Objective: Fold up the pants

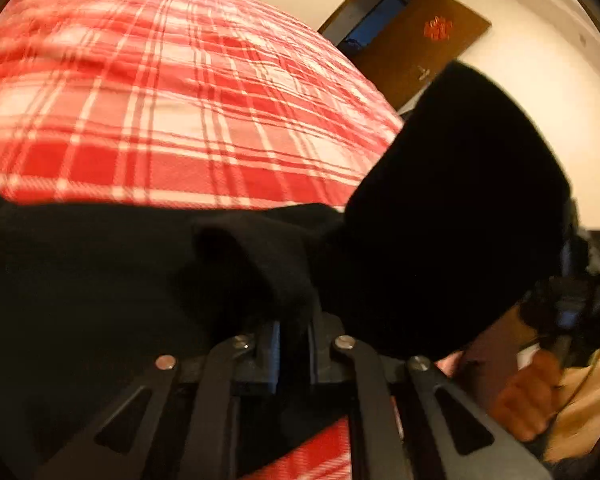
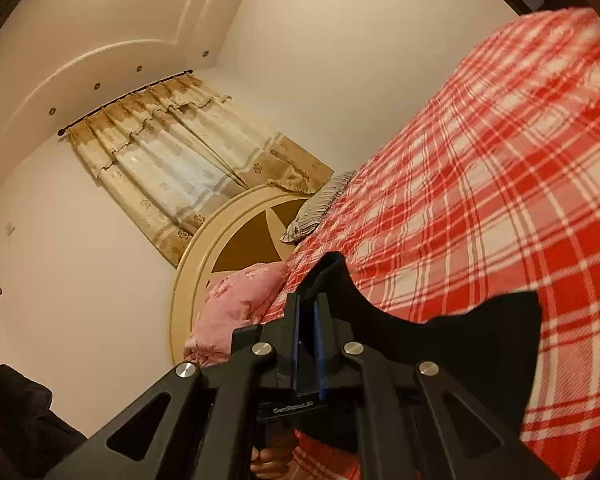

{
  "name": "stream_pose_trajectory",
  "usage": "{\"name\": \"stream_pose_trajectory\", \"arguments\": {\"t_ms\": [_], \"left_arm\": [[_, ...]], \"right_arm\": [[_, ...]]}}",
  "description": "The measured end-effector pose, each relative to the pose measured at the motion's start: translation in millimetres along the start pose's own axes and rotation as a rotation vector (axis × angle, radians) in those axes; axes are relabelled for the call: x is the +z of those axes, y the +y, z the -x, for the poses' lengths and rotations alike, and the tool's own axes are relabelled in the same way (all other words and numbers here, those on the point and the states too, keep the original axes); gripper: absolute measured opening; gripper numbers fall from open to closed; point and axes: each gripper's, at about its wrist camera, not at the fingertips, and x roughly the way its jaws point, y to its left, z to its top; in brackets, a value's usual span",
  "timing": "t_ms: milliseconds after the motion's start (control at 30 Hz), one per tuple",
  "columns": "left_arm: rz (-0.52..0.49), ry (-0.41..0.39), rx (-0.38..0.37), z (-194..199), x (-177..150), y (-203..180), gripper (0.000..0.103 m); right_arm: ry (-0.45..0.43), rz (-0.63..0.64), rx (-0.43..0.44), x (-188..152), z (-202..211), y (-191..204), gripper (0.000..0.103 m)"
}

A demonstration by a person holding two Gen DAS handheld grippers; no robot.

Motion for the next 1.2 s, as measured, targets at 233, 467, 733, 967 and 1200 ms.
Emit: {"name": "stream_pose_trajectory", "arguments": {"t_ms": [233, 467, 733, 967, 1200], "left_arm": [[-0.013, -0.038, -0.028, 40, 2, -10, 0.011], [0.019, 0.031, 0.090, 51, -6, 39, 0.015], [0.010, -0.018, 0.186, 76, -2, 61, 0.064], [0.043, -0.175, 0.356, 133, 4, 86, 0.067], [-0.128, -0.205, 0.312, 95, 4, 38, 0.067]], "right_arm": [[0.016, 0.104, 0.026, 22, -2, 35, 0.007], [0.103, 0.155, 0.056, 13, -32, 53, 0.007], [0.354, 0.067, 0.029, -80, -117, 8, 0.007], [0.416, 0.080, -0.007, -92, -118, 2, 0.008], [0.206, 0.302, -0.438, -38, -71, -3, 0.008]]}}
